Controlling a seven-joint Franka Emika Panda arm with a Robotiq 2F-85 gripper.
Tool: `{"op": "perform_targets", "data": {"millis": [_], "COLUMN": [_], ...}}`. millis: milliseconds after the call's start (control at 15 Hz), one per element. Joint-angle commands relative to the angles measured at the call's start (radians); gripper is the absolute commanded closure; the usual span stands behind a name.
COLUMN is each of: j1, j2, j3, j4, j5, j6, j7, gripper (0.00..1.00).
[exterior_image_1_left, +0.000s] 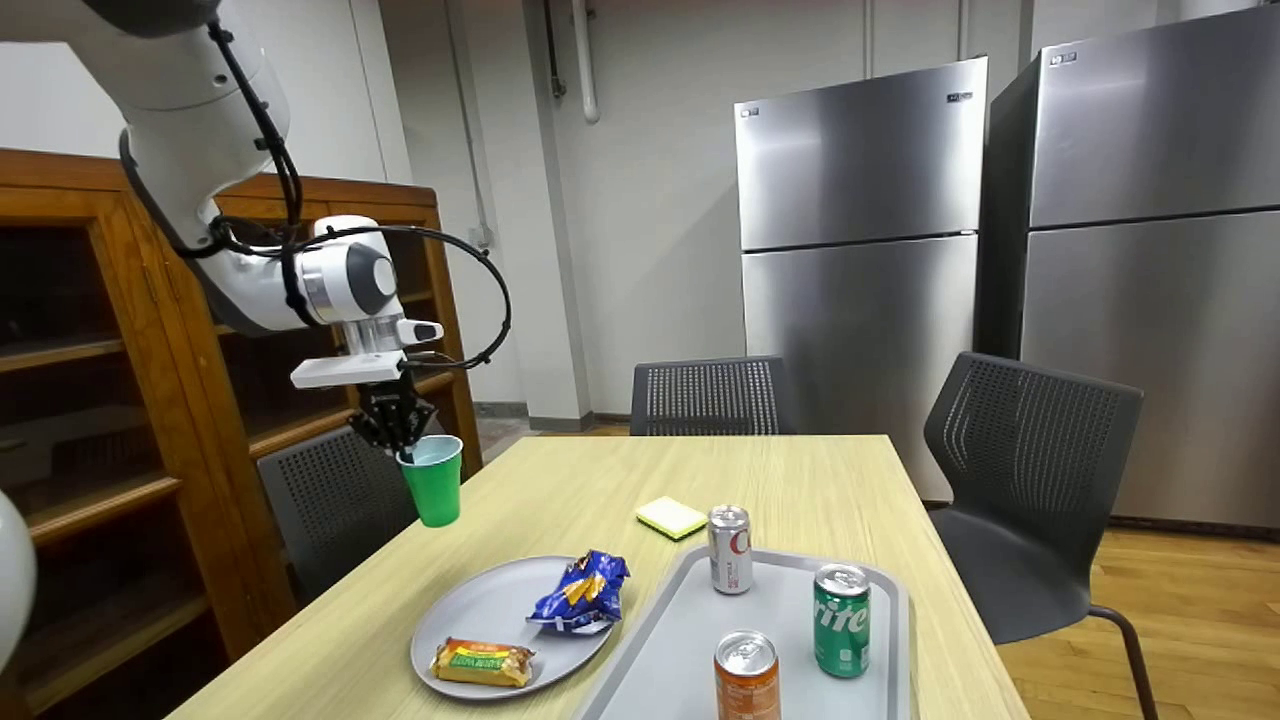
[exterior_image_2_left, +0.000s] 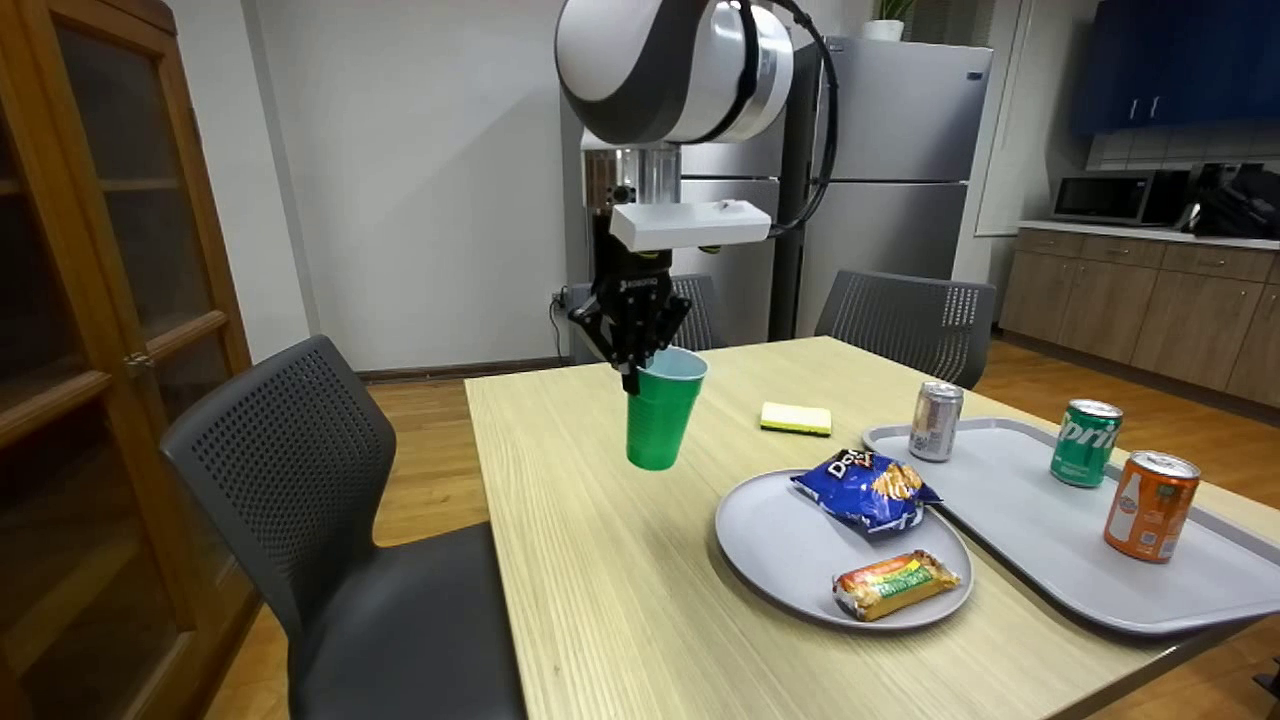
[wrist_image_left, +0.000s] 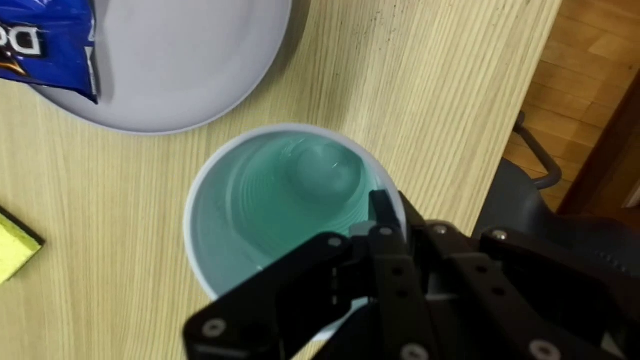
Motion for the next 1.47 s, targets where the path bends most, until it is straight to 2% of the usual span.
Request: {"op": "perform_targets", "data": {"millis": [0, 467, 800, 1400], "j1": [0.013, 0.047, 0.055, 0.073], "j2": [0.073, 0.153, 0.169, 0.208], "j3": [0.011, -0.005, -0.022, -0.051], "j4": [0.097, 0.171, 0.161, 0.161], "j5": [0.012, -0.005, -0.021, -0.074], "j6": [-0.033, -0.071, -0.102, -0.083], "j7": [-0.024, -0.009, 0.004, 0.021], "gripper": [0.99, 0.99, 0.99, 0.99]}}
